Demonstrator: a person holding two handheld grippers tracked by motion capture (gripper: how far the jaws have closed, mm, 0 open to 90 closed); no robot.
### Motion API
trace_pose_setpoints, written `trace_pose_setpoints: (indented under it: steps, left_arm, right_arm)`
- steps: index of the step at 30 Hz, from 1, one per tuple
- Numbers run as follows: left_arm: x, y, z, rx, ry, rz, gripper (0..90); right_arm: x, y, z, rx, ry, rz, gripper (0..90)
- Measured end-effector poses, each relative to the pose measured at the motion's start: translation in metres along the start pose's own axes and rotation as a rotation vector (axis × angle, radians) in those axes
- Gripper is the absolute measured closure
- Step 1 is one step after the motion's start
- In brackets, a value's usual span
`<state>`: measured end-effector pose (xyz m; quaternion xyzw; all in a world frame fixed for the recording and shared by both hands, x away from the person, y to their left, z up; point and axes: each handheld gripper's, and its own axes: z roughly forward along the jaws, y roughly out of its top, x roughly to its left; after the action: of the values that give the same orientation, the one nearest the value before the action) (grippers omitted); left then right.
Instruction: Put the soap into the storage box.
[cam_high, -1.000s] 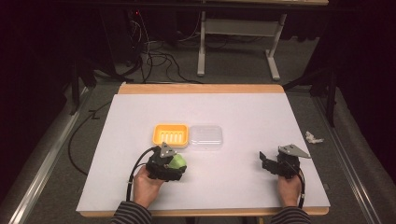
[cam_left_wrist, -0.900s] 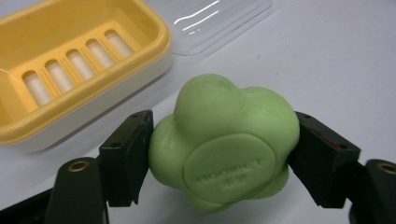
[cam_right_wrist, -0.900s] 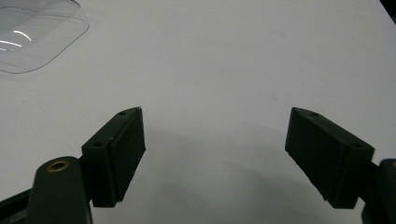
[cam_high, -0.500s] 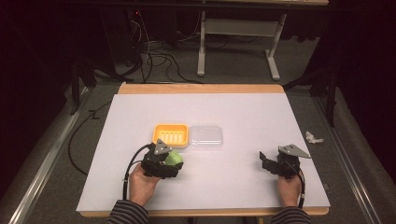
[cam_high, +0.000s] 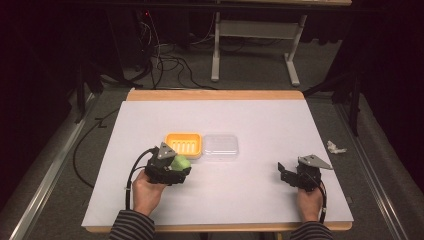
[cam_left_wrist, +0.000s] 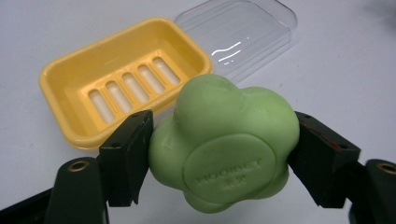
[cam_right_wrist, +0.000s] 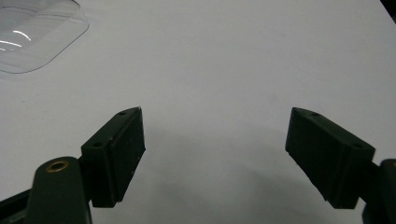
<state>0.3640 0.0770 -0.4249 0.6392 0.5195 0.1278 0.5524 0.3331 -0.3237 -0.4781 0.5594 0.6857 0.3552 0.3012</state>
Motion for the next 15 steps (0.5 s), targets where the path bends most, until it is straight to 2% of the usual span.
trace_pose_setpoints:
  steps: [3,7,15]
  left_arm:
    - [0.000,0.005,0.000,-0.008,-0.004,-0.013,27.8]
    - [0.001,0.009,0.000,-0.005,0.004,0.012,27.8]
    - [0.002,0.020,0.001,-0.014,0.010,0.022,27.8]
  right_arm:
    - [0.000,0.000,0.000,0.000,0.000,0.001,20.2]
    - [0.000,0.000,0.000,0.000,0.002,-0.001,20.2]
    - [0.000,0.000,0.000,-0.006,0.003,0.000,20.1]
